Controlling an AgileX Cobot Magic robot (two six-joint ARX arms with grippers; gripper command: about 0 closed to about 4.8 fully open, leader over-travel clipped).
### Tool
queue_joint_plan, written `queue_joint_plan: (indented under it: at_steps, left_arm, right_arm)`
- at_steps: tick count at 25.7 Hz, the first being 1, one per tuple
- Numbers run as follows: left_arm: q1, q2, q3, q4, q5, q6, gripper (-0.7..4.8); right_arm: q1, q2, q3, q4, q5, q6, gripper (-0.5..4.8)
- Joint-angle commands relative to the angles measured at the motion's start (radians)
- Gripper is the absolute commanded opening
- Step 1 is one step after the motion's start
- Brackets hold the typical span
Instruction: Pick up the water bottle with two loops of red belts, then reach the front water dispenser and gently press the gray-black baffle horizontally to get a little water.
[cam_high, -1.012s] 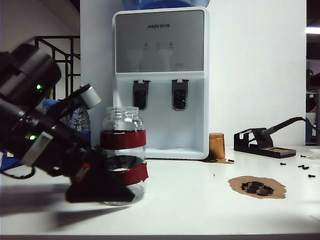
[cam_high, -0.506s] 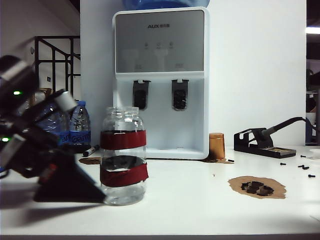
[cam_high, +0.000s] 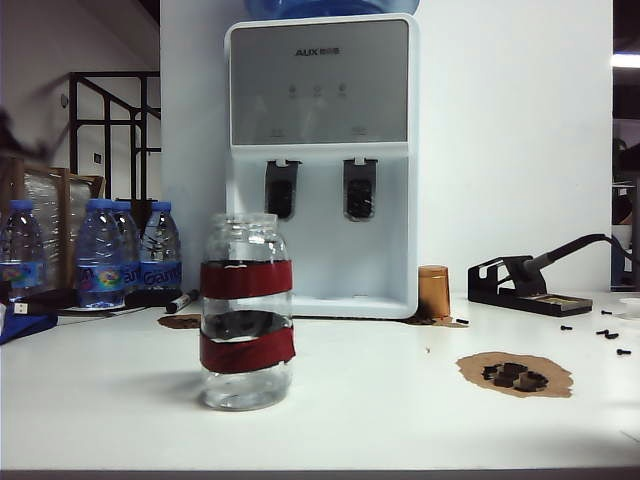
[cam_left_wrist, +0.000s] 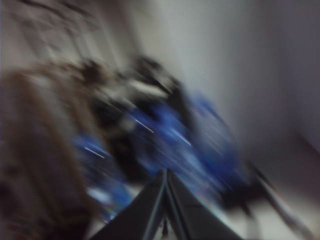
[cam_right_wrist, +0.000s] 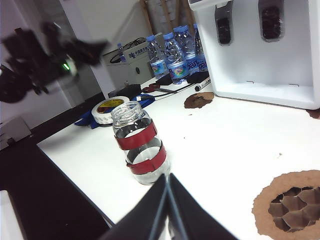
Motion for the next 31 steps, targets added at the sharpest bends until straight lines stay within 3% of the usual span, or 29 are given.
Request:
queue_joint_plan:
  at_steps: [1, 3, 6, 14, 19, 23, 28, 31]
  left_arm:
    - [0.023, -0.128, 0.0, -0.07, -0.064, -0.026, -0.05]
    - [0.044, -0.215, 0.0, -0.187, -0.063, -0.039, -0.05]
    - [0.094, -0.367, 0.0, -0.429, -0.048, -0.143, -0.05]
    - [0.224, -0.571, -0.017, -0.855, 0.126, -0.24, -0.05]
    - [0.243, -0.595, -0.109, -0.829, 0.253, -0.247, -0.05]
    - [0.225, -0.665, -0.198, -0.717, 0.324, -0.245, -0.05]
    - [0.19, -0.758, -0.296, -0.684, 0.333, -0.233, -0.05]
    - [0.174, -0.785, -0.356, -0.666, 0.333, -0.177, -0.05]
  right_arm:
    - [0.0, 0.0, -0.004, 0.01, -0.006, 0.0, -0.03]
    - [0.0, 0.0, -0.004, 0.01, -0.006, 0.0, -0.03]
    - [0.0, 0.0, -0.004, 0.01, -0.007, 0.0, -0.03]
    - [0.001, 0.0, -0.004, 0.01, -0.024, 0.003, -0.03]
    - [0.001, 0.0, -0.004, 0.009, -0.024, 0.003, -0.03]
    - [0.002, 0.0, -0.004, 0.009, -0.024, 0.003, -0.03]
    - [0.003, 0.0, -0.004, 0.009, -0.025, 0.003, -0.03]
    - [0.003, 0.0, -0.004, 0.009, -0.025, 0.004, -0.03]
